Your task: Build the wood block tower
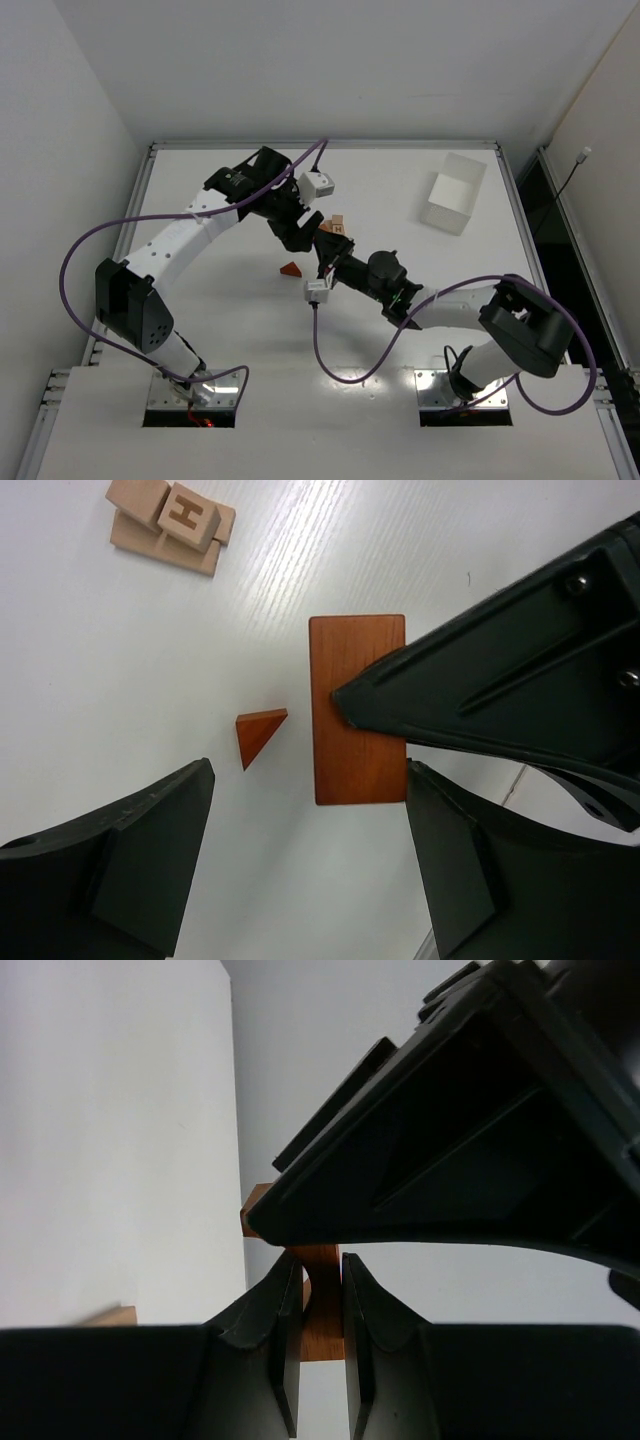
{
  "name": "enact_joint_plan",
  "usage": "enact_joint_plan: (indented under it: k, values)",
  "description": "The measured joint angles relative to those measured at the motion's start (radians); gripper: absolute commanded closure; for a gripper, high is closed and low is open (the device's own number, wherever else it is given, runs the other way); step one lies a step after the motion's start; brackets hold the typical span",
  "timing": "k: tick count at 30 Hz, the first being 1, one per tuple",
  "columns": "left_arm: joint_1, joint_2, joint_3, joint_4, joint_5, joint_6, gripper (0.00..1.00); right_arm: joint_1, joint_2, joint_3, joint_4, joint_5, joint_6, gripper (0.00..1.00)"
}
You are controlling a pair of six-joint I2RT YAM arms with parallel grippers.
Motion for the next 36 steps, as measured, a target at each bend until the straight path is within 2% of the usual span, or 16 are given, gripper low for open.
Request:
enact_joint_plan:
  k: [7,10,14,17,20,29,36]
  values:
    - [-0.001,0.017,0.000,0.003,-0.002,0.000,0.27,0.016,-0.021,0.000,-0.013,0.007,0.001,1.00]
    - [-0.002,0.026,0.000,0.003,0.003,-0.001,0.33,0.016,-0.022,-0.003,-0.022,0.011,0.000,1.00]
    - [-0.006,0.034,0.005,0.000,0.006,0.000,0.36,0.016,-0.023,-0.005,-0.027,0.018,0.001,1.00]
    - [-0.006,0.041,0.021,-0.010,0.010,0.003,0.36,0.016,-0.025,-0.005,-0.025,0.023,0.000,1.00]
    - [-0.006,0.049,0.038,-0.022,0.013,0.006,0.31,0.016,-0.029,-0.007,-0.025,0.024,0.001,1.00]
    - [-0.006,0.057,0.085,-0.045,0.016,0.018,0.31,0.016,-0.031,-0.013,-0.025,0.026,0.001,1.00]
    - [-0.008,0.068,0.097,-0.061,0.040,0.022,0.49,0.016,-0.028,-0.013,-0.024,0.028,0.001,1.00]
